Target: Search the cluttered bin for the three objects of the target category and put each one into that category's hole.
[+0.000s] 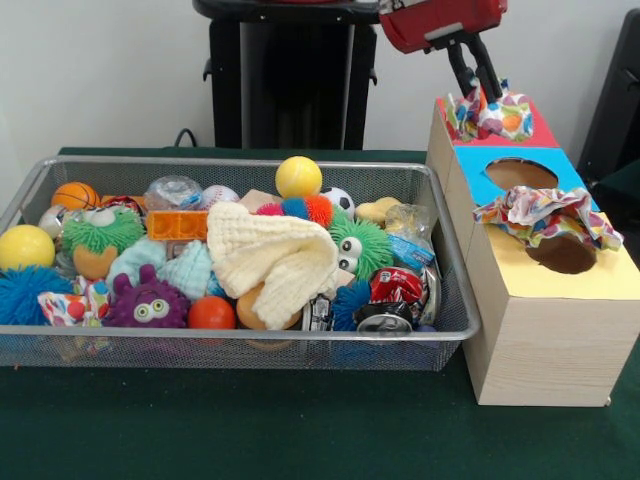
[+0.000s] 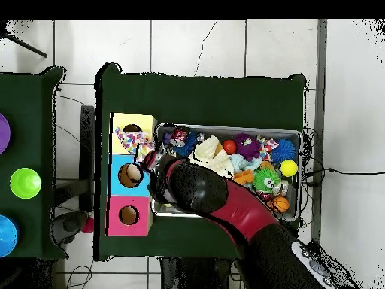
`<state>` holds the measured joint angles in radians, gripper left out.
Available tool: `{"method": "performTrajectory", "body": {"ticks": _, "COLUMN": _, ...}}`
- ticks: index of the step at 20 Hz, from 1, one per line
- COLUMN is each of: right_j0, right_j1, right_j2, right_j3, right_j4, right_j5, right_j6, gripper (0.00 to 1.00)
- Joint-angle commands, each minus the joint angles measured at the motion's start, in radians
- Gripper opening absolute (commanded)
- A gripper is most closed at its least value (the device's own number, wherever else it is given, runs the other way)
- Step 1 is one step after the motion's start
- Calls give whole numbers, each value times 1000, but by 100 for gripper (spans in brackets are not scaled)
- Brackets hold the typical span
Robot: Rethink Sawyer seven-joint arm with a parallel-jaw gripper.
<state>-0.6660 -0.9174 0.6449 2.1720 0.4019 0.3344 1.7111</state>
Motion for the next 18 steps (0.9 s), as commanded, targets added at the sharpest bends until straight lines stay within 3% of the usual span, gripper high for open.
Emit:
{"method": "performTrajectory", "body": {"ticks": 1, "right_j0": -22, "right_j1": -7, "right_j2": 110, "right_j3": 93, "right_j4": 70, "right_j5": -50, "right_j6": 230, "gripper": 0}}
{"method": "performTrajectory", "body": {"ticks": 13, "right_j0": 21, "right_j1": -36, "right_j2": 68, "right_j3": 68, "right_j4": 94, "right_j5": -20, "right_j6": 237, "gripper": 0}}
{"method": "performTrajectory", "body": {"ticks": 18, "right_j0": 132, "right_j1": -76, "right_j2": -115, "right_j3": -31, "right_j4": 48, "right_j5": 88, "right_j6": 254, "gripper": 0}}
